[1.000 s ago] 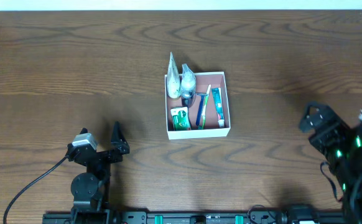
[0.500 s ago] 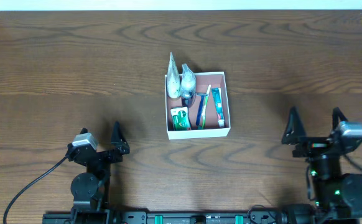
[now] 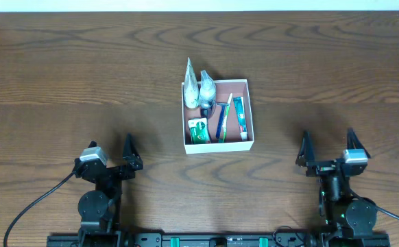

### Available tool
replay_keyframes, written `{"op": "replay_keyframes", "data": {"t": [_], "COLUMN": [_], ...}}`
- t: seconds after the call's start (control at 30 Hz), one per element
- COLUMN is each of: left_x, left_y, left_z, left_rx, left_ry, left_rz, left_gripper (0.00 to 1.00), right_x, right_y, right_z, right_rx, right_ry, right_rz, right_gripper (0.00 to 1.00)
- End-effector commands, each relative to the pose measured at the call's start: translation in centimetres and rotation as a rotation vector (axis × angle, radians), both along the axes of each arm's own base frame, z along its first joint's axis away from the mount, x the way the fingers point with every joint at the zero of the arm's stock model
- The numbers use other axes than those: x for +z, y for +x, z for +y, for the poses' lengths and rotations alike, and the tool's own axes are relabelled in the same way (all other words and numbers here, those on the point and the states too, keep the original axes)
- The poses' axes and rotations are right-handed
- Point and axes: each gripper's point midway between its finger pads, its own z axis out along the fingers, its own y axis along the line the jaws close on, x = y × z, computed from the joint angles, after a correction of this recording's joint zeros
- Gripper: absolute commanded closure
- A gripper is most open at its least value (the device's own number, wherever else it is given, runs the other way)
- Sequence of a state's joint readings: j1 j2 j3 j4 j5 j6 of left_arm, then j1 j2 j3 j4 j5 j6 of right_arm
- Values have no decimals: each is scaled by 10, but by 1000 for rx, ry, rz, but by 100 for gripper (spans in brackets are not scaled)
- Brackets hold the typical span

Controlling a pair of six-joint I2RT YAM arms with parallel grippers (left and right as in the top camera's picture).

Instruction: Pack container

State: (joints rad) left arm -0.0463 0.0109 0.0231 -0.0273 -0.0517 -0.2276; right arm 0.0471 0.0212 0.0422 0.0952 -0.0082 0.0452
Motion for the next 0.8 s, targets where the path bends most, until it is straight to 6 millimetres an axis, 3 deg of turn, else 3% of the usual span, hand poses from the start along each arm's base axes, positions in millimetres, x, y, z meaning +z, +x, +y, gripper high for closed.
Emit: {"op": "replay_keyframes", "data": {"t": [0.0,0.63,0.77], "left_x": [-17,-17,-17], "left_y": [-1,-1,-1], "left_z": [3,3,3], "left_rx": [15,15,15], "left_ry": [21,21,21], "left_rz": [53,53,53], "left_gripper": [2,2,2], "right_x": [-12,-55,-56], "right_y": [2,2,2], "right_z": [0,1,1], "right_rx": [-3,5,5], "right_ry": [-18,-51,-60], "right_rz": [12,182,187], "right_gripper": [1,1,1]}}
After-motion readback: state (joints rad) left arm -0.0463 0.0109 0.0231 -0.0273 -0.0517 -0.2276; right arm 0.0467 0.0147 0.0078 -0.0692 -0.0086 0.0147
